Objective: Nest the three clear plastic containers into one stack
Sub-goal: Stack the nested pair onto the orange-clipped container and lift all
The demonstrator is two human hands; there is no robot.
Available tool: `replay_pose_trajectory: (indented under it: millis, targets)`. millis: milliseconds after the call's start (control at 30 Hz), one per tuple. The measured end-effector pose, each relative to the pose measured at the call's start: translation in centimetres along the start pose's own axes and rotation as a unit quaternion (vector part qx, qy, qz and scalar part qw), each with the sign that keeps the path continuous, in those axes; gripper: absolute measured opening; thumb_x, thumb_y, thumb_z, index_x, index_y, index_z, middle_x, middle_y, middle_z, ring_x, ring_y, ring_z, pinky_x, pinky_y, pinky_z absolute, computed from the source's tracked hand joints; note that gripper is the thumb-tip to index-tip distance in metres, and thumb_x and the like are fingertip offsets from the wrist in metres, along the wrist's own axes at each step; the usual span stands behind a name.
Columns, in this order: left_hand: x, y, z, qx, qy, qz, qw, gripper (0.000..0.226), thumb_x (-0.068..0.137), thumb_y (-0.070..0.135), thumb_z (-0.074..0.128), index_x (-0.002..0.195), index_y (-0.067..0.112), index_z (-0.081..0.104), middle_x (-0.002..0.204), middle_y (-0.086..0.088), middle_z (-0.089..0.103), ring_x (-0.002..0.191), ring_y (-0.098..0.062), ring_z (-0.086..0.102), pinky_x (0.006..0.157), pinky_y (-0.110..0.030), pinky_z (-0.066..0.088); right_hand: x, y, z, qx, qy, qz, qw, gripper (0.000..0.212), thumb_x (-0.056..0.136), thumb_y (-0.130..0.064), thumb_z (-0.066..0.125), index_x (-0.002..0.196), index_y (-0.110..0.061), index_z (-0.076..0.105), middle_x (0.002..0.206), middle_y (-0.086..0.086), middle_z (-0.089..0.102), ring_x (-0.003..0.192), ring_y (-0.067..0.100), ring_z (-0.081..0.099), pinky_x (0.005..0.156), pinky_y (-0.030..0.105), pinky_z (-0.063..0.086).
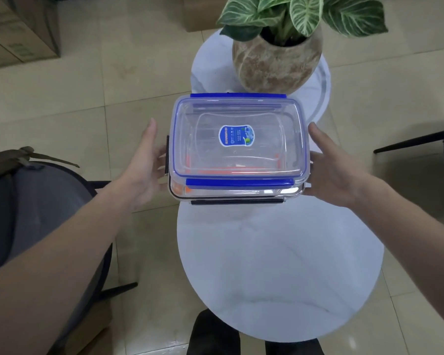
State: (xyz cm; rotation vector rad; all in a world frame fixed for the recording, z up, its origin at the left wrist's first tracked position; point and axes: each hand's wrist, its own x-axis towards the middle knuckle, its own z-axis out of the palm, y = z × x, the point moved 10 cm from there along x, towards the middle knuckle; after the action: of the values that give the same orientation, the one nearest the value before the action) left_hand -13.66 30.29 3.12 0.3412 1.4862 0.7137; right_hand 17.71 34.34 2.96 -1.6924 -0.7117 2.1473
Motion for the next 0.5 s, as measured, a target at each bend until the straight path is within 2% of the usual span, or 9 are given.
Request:
replay_pose_trajectory:
  millis: [67, 167, 267, 367, 433, 500]
  targets:
    - [0.5, -0.7, 0.3, -0.032, 0.003, -0.002, 0.999, 0.084, 0.081, 0.086, 0.035, 0.123, 0.024, 0.074, 0.13, -0.008, 0.073, 0.126, -0.031, 0.065, 0.11, -0.053, 0.046, 0.7, 0.8, 0.6, 0.028, -0.034, 0.01, 0.999, 0.097, 0.061, -0.084, 0.065, 0.136, -0.022, 0.061, 0.144, 0.009, 0.058, 0.127, 0.031, 0.06, 0.1, 0.05, 0.05]
    - [0.8, -0.7, 2.3, -0.085, -0.04, 0.024, 0.995, 0.063, 0.101, 0.063, 0.029, 0.1, 0.029, 0.082, 0.11, -0.002, 0.08, 0.106, -0.025, 0.074, 0.094, -0.046, 0.058, 1.4, 1.0, 2.0, 0.068, -0.091, 0.0, 0.994, 0.085, 0.076, -0.08, 0.054, 0.139, -0.024, 0.058, 0.148, 0.011, 0.054, 0.133, 0.035, 0.054, 0.112, 0.055, 0.04]
    - [1.0, -0.1, 3.9, -0.136, -0.084, 0.049, 0.986, 0.048, 0.106, 0.043, 0.038, 0.093, 0.027, 0.081, 0.094, 0.0, 0.08, 0.087, -0.019, 0.077, 0.073, -0.037, 0.066, 1.7, 1.0, 2.7, 0.097, -0.099, -0.016, 0.99, 0.072, 0.086, -0.075, 0.046, 0.141, -0.029, 0.055, 0.146, 0.007, 0.057, 0.13, 0.033, 0.056, 0.1, 0.051, 0.048]
    - [1.4, 0.0, 4.5, -0.158, -0.103, 0.056, 0.98, 0.035, 0.103, 0.04, 0.047, 0.097, 0.021, 0.076, 0.087, -0.002, 0.079, 0.08, -0.02, 0.078, 0.065, -0.035, 0.067, 1.9, 1.0, 2.8, 0.098, -0.075, -0.047, 0.991, 0.049, 0.104, -0.051, 0.034, 0.136, -0.023, 0.059, 0.127, 0.006, 0.068, 0.111, 0.028, 0.068, 0.077, 0.041, 0.06]
    - [1.6, -0.1, 4.6, -0.164, -0.11, 0.059, 0.979, 0.031, 0.1, 0.039, 0.05, 0.097, 0.019, 0.074, 0.086, -0.003, 0.078, 0.079, -0.02, 0.077, 0.064, -0.036, 0.066, 1.8, 1.0, 3.1, 0.092, -0.071, -0.058, 0.992, 0.045, 0.107, -0.042, 0.031, 0.132, -0.021, 0.063, 0.122, 0.008, 0.071, 0.107, 0.028, 0.07, 0.075, 0.038, 0.062]
    - [1.6, -0.2, 4.6, -0.169, -0.113, 0.061, 0.977, 0.031, 0.101, 0.039, 0.049, 0.098, 0.02, 0.073, 0.087, -0.003, 0.078, 0.08, -0.02, 0.077, 0.064, -0.036, 0.066, 1.6, 1.2, 3.2, 0.088, -0.072, -0.059, 0.992, 0.045, 0.105, -0.046, 0.034, 0.127, -0.024, 0.067, 0.124, 0.008, 0.071, 0.108, 0.028, 0.069, 0.079, 0.041, 0.063]
